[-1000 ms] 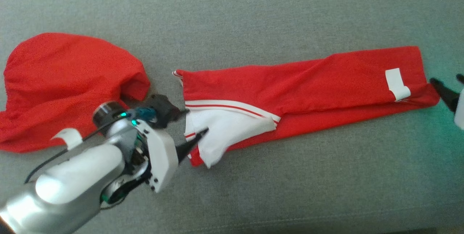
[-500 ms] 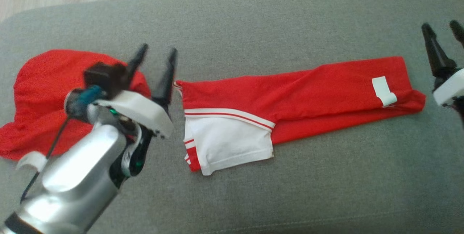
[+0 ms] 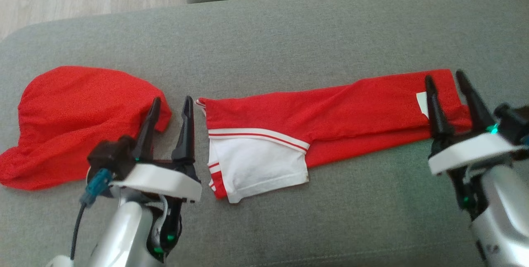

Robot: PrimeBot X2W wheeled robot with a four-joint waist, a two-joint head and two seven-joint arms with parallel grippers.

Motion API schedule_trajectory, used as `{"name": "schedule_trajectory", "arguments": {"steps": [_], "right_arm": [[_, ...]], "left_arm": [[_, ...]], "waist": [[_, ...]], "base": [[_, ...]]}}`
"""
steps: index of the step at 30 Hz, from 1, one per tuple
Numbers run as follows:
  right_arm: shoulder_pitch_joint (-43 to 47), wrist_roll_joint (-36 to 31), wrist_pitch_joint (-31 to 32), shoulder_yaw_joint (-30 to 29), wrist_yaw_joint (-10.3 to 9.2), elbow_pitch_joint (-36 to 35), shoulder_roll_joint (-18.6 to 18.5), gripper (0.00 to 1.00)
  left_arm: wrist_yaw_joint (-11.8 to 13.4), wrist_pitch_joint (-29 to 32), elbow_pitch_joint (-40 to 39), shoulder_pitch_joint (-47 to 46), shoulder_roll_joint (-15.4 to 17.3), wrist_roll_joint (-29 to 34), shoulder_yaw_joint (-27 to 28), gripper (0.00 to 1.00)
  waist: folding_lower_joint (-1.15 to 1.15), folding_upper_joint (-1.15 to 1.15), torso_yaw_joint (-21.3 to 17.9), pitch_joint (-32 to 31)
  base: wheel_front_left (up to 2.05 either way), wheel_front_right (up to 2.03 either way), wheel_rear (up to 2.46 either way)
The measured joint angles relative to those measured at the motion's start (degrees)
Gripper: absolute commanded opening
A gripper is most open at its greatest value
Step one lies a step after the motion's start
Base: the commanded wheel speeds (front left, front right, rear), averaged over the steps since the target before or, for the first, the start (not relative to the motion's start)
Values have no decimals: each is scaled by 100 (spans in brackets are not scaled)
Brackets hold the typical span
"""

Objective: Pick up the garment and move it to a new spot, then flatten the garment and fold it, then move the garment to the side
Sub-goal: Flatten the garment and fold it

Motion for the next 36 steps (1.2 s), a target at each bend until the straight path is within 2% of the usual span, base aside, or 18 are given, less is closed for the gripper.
{"name": "schedule_trajectory", "arguments": {"steps": [2,5,10,14,19,25,36], "right_arm": [[247,-288,-25,-175,0,1,255,100],[285,-534,-29,-375,0,-5,375,100],[210,-787,5,-669,0,143,374,100],[-131,-989,421,-1218,0,746,377,100],[-636,-1572,913,-2258,0,1601,430,100],[-831,-1973,1252,-2954,0,2170,617,100],[-989,-2061,1548,-3142,0,2353,834,100]], "left_arm": [[-264,0,82,175,-257,381,311,100],[-594,0,155,235,-388,737,582,100],[-844,0,240,217,-480,991,726,100],[-964,0,298,87,-503,1040,750,100],[-1013,0,303,-129,-520,1069,646,100],[-1013,0,369,-237,-523,1017,580,100],[-1013,0,364,-272,-524,1017,601,100]], "waist": [[0,0,-13,-10],[1,0,12,32],[1,0,65,157],[1,0,145,390],[2,0,277,708],[2,0,395,912],[1,0,269,1020]], "base": [[0,0,0],[0,0,0],[0,0,0],[0,0,0],[0,0,0],[0,0,0],[0,0,0]]}}
